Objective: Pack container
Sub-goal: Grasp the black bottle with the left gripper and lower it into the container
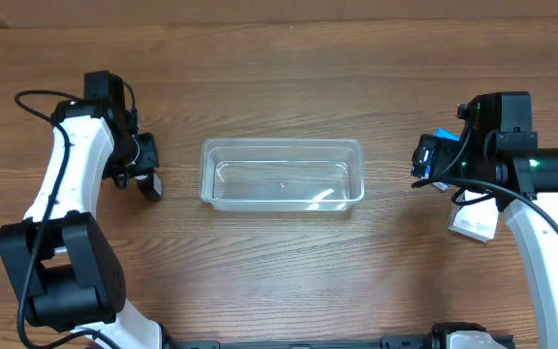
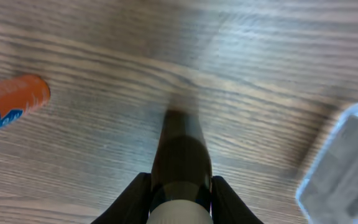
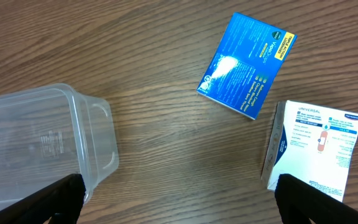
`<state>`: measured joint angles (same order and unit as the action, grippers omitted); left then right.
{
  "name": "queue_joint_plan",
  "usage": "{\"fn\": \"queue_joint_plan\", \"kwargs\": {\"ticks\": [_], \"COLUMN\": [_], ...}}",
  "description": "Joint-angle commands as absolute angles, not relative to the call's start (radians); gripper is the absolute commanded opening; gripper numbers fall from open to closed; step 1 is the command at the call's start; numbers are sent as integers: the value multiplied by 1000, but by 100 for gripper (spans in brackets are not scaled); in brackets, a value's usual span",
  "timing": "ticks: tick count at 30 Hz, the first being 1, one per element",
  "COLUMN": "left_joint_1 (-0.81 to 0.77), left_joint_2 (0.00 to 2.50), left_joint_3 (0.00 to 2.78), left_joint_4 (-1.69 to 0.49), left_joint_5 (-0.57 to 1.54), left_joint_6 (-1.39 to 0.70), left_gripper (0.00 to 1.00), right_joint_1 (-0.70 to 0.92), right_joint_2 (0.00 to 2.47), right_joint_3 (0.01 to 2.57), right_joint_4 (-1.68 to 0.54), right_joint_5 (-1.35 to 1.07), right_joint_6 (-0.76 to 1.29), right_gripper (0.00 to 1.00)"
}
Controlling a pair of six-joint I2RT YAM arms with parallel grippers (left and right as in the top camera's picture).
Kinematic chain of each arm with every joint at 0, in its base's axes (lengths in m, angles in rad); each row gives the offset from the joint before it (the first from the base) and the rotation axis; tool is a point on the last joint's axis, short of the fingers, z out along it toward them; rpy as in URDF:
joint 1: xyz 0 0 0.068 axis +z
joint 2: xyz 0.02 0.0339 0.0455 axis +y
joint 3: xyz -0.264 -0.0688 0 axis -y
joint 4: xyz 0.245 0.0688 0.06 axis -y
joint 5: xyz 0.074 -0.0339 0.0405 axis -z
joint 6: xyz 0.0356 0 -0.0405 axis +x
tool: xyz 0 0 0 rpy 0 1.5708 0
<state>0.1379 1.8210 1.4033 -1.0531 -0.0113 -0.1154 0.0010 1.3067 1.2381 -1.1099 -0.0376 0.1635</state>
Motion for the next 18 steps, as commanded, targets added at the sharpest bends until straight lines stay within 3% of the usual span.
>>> {"fn": "queue_joint_plan", "kwargs": {"ticks": [1, 6, 11, 18], "left_joint_1": [51, -175, -318, -334], "left_joint_2": [1725, 1522, 1544, 1725], "left_joint_3": [1562, 1696, 1620, 1441], "left_joint_4": [-1132, -1213, -1201, -974], "left_joint_5": [-4, -3, -10, -80], "left_joint_6": [-139, -239, -369, -514], "left_gripper": [7, 4, 4, 4], "right_joint_1": [4, 4, 4, 4], "right_joint_2": [1302, 1303, 1303, 1303], "right_joint_3": [1271, 1271, 1271, 1271], "right_joint_4": [-1102, -1102, -1102, -1106], "right_joint_5": [-39, -39, -39, -40], "right_joint_6": [160, 160, 161, 161], "right_gripper": [100, 100, 100, 100]}}
